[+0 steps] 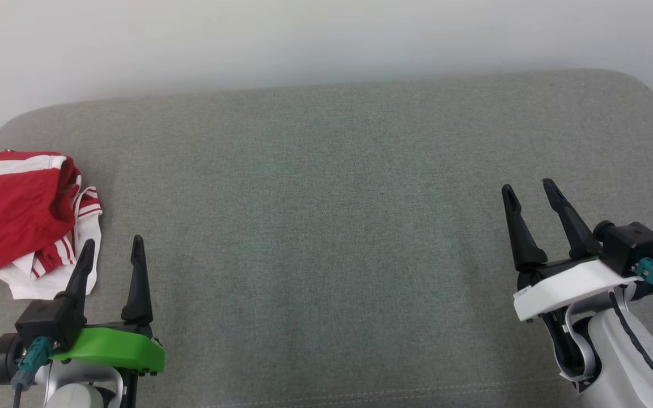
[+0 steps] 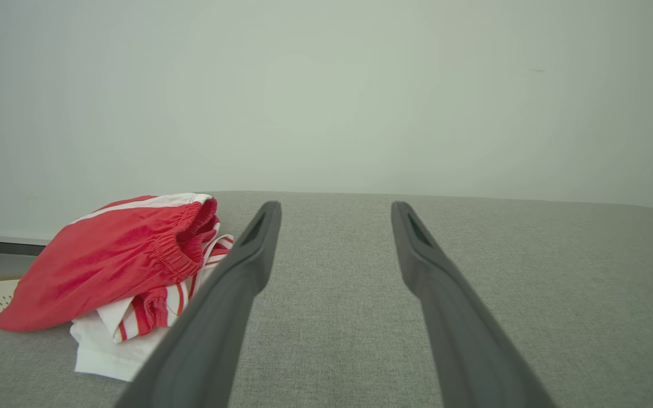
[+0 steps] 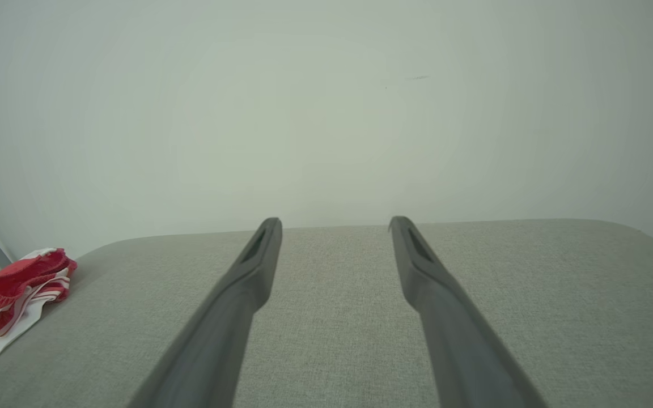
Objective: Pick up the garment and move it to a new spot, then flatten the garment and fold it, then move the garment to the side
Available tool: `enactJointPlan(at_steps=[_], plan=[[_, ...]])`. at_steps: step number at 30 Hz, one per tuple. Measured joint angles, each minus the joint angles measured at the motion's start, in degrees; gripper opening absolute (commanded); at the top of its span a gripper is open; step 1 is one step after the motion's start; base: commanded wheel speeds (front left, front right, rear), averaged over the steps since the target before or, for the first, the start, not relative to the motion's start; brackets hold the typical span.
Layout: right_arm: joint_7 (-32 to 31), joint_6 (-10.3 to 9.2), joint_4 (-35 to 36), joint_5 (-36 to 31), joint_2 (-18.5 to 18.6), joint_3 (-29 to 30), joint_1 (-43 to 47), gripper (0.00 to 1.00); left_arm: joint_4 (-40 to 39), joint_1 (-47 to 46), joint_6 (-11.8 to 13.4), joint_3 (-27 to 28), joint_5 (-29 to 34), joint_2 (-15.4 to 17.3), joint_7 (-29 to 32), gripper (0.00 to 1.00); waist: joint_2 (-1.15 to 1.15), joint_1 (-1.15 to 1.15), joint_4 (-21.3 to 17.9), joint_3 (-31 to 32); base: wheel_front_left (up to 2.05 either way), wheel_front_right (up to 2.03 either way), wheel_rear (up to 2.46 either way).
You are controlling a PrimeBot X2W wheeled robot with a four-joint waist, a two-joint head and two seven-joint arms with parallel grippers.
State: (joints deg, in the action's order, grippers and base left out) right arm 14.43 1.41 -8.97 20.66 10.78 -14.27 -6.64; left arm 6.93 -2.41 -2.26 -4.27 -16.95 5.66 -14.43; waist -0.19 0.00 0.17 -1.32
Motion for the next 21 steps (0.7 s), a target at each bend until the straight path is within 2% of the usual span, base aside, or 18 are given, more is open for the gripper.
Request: enactJointPlan(at_steps=[21], plan=[[0.0,1.29,-0.57,-1.08,-1.58,2.53,-0.01,1.0,1.63,-1.19,-1.32,0.8,0.0,-1.26,0.0,1.0,0.0,0.0,0.12,-0.03,0.0,0.0,0.0]])
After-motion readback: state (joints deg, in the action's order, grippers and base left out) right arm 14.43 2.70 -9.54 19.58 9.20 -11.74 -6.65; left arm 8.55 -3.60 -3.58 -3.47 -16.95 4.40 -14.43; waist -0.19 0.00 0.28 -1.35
